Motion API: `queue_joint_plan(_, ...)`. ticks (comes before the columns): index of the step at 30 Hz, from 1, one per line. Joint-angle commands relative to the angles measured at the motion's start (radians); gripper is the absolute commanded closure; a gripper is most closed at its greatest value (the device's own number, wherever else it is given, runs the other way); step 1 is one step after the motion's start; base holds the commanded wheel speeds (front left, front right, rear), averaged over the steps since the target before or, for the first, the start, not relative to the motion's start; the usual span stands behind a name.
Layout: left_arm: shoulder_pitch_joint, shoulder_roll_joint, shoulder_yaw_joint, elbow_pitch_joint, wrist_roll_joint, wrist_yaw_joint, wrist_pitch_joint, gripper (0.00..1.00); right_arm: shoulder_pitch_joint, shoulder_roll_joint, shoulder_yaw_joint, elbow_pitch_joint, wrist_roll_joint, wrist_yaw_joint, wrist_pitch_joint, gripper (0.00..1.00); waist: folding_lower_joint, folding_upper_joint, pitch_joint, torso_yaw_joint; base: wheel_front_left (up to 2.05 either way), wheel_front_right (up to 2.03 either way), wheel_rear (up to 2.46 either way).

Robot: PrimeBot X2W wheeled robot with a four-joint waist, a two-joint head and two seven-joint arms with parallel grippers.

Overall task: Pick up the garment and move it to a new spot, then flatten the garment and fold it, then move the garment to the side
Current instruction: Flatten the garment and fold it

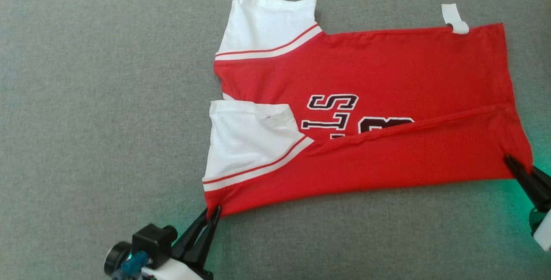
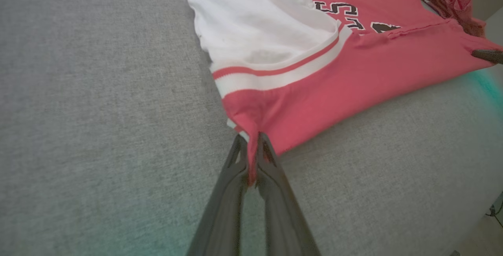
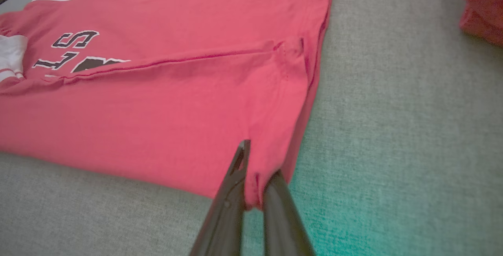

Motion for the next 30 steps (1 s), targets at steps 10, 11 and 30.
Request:
queue_joint_plan(10, 0.028, 0.064, 0.007, -0.109, -0.019, 0.005, 0.074, 1.0, 0.11, -0.079, -0.076, -0.033, -0.016, -0.001, 0.036, 1.0, 0.0001, -0.0001, 0.004, -0.003, 0.0, 0.0, 0.0)
queue_joint_plan(11, 0.029, 0.062, 0.005, -0.111, -0.021, 0.006, 0.077, 1.0, 0.114, -0.074, -0.083, -0.033, -0.021, -0.001, 0.038, 0.95, 0.0001, -0.0001, 0.005, -0.004, 0.0, 0.0, 0.0)
queue_joint_plan(30, -0.283, 0.184, 0.171, -0.177, -0.018, -0.017, 0.158, 0.0, 0.052, 0.185, -0.313, -0.118, -0.292, -0.001, -0.067, 0.0, 0.0001, -0.0001, -0.032, -0.139, 0.0, 0.0, 0.0)
